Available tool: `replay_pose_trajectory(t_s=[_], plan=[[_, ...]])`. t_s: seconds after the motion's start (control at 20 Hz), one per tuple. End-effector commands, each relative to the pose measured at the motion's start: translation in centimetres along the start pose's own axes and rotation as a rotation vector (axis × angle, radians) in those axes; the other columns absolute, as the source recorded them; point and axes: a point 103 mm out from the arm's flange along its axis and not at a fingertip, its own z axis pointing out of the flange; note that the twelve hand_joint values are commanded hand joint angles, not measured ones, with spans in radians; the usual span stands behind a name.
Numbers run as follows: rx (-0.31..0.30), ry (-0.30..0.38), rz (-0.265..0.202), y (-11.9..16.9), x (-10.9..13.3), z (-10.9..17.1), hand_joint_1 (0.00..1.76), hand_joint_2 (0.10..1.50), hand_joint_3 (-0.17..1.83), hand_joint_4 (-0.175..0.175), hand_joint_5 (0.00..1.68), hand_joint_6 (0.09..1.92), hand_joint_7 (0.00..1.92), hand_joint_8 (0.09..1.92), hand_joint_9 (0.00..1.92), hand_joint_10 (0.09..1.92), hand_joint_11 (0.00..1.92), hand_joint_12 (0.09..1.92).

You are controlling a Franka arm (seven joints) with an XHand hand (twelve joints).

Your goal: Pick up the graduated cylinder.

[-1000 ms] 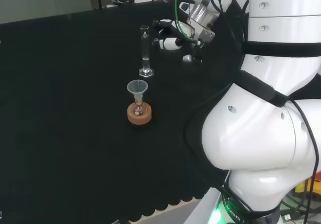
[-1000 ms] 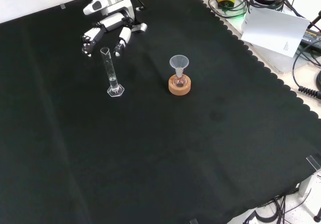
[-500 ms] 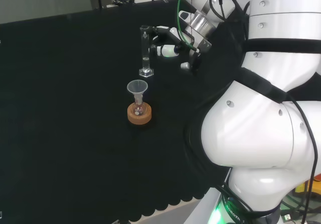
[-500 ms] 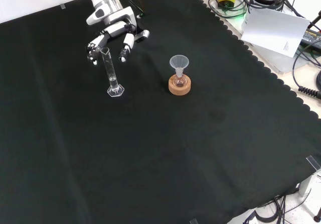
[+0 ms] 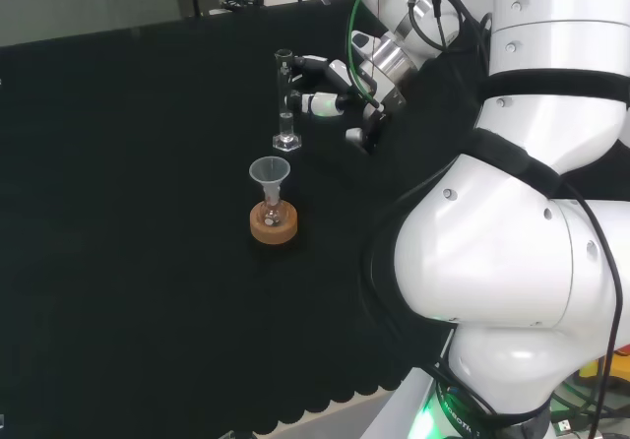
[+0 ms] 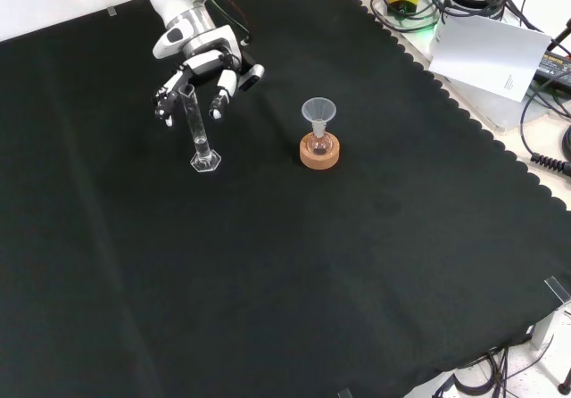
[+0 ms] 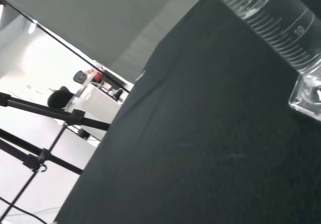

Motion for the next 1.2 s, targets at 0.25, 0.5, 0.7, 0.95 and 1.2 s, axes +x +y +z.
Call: replay_pose_trajectory(t_s=[0.25,0.5,0.7,0.95,1.2], plan=[[-0.007,0.101,-0.043,0.8,-0.6,1.4,0.98,0.98,-0.17,-0.042,0.53,0.09,0.41,0.62,0.57,0.56,0.24,1.34],[0.014,0.106,-0.063,1.1,-0.5,2.2,0.99,1.0,-0.17,-0.031,0.59,0.09,0.44,0.63,0.6,0.57,0.25,1.34],[0.032,0.118,-0.08,1.3,-0.3,2.8,1.01,1.0,-0.17,-0.028,0.62,0.12,0.46,0.6,0.63,0.55,0.29,1.32],[0.036,0.134,-0.082,1.3,-0.5,2.9,1.02,1.0,-0.17,-0.02,0.66,0.17,0.51,0.59,0.69,0.52,0.36,1.3],[0.016,0.143,-0.081,1.3,-0.6,2.8,1.04,1.01,-0.17,-0.016,0.69,0.33,0.56,0.57,0.76,0.46,0.46,1.23]])
